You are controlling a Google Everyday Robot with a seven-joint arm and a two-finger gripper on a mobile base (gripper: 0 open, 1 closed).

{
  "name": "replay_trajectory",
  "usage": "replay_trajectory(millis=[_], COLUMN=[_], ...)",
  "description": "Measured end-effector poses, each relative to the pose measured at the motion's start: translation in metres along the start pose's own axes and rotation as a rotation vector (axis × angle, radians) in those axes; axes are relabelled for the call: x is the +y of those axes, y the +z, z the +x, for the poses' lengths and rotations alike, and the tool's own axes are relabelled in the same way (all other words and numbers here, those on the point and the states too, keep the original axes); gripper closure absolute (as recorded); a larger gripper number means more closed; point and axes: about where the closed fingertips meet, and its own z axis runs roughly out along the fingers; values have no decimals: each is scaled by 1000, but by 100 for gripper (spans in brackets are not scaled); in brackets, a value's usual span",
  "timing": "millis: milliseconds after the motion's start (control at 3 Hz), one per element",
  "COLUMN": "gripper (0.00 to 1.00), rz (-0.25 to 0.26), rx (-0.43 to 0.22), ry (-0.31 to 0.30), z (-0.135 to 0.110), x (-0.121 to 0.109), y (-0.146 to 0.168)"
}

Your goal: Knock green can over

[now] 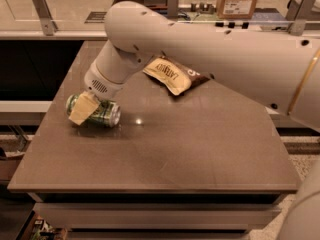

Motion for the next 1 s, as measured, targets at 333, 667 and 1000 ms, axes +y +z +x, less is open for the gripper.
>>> replay_trajectory(millis=[333, 667, 1000], gripper=[100, 100, 100], rz=[0, -12, -12], rx=[0, 6, 6], ry=[-1, -25, -25], z=[-1, -8, -10], x=[0, -1, 0], y=[0, 19, 16])
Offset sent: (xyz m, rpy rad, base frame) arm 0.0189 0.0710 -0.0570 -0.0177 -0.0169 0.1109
